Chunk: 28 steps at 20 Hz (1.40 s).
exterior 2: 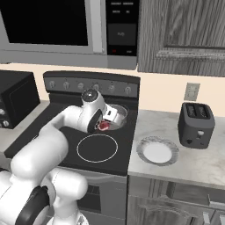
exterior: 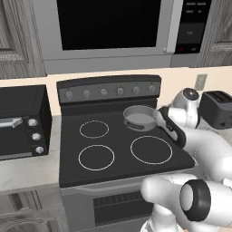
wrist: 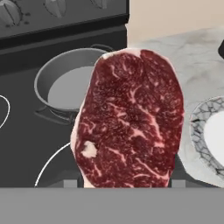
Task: Retrieve the frozen meat and place it in the pot on a burner. Then turn the burner on.
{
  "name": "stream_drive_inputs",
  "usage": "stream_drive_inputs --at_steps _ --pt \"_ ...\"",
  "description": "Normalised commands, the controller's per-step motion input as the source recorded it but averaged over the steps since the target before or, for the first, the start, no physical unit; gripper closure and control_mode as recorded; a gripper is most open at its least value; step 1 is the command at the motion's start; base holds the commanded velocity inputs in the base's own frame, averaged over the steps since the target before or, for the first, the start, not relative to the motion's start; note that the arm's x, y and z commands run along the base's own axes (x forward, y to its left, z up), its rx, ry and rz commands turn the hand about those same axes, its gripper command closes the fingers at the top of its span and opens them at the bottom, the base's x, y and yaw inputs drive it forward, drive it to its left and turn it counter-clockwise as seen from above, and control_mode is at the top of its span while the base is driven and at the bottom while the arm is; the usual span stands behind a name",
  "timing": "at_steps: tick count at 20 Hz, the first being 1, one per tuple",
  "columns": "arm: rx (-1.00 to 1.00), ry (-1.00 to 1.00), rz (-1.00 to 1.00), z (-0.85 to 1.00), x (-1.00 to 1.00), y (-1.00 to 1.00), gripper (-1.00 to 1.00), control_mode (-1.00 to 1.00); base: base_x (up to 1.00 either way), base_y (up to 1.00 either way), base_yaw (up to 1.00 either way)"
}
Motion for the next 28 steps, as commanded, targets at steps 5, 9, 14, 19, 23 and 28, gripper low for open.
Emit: stream_drive_inputs --at_steps 5,9,14,19,23,28 --pt "-0.01 -0.02 0.05 0.12 0.38 0.18 1.0 -1.0 0.0 0.0 0.0" --pt "-0.04 0.03 0.0 0.1 0.5 0.23 1.0 -1.0 0.0 0.0 0.0" --pt "-0.01 0.09 0.01 0.08 0.54 0.02 1.0 -1.0 0.0 0.0 0.0" --pt "0.0 0.12 0.04 0.0 0.44 0.0 1.0 -1.0 0.0 0.0 0.0" --pt "0.0 0.01 0.09 -0.07 0.31 0.0 1.0 -1.0 0.0 0.0 0.0" --pt "0.0 0.0 0.08 -0.24 0.26 0.01 1.0 -1.0 0.0 0.0 0.0"
